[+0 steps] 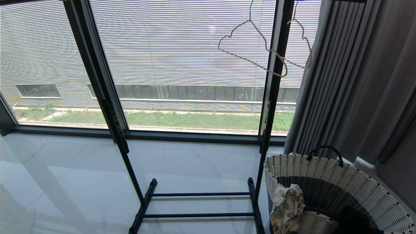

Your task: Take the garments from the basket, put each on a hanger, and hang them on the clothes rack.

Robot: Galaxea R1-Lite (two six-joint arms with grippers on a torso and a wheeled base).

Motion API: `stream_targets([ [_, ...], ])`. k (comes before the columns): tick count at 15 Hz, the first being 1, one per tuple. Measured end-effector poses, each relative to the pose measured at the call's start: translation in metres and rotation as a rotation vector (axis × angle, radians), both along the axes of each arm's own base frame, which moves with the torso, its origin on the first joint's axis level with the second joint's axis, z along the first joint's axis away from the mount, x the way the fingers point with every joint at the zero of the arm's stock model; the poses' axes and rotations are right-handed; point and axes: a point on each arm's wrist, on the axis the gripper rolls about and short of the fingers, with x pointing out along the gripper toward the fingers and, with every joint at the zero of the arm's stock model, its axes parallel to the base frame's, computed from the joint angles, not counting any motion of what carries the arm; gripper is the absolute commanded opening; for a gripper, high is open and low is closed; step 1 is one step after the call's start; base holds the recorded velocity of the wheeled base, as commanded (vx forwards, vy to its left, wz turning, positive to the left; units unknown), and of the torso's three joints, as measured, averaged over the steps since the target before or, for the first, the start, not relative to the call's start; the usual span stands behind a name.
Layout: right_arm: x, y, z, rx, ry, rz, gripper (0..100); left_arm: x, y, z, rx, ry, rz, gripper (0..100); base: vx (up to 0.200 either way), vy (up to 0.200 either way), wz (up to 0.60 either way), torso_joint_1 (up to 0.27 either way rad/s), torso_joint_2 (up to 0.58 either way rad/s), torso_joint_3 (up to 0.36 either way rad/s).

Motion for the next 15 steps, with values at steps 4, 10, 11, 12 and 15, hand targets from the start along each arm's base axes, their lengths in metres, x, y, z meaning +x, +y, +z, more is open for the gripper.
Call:
stream_targets([
  [4,0.001,0.0,0.0,-0.019,0.012,0.008,100,0.0,0.0,0.0,-0.001,0.001,0.0,100,0.0,0.0,0.0,0.0,0.0,0.0],
  [10,-0.006,0.0,0.026,-0.015,-0.077,0.027,100,0.0,0.0,0.0,-0.006,0.0,0.001,100,0.0,0.0,0.0,0.0,0.0,0.0],
  [11,-0.003,0.0,0.037,-0.031,-0.053,0.046,100,0.0,0.0,0.0,-0.006,0.0,0.001,100,0.0,0.0,0.0,0.0,0.0,0.0],
  [12,0.003,0.0,0.045,-0.064,-0.001,0.062,100,0.0,0.0,0.0,-0.005,0.0,0.001,100,0.0,0.0,0.0,0.0,0.0,0.0],
  [15,0.04,0.002,0.063,-0.211,0.23,0.126,100,0.0,0.0,0.0,-0.004,0.001,0.001,100,0.0,0.0,0.0,0.0,0.0,0.0],
])
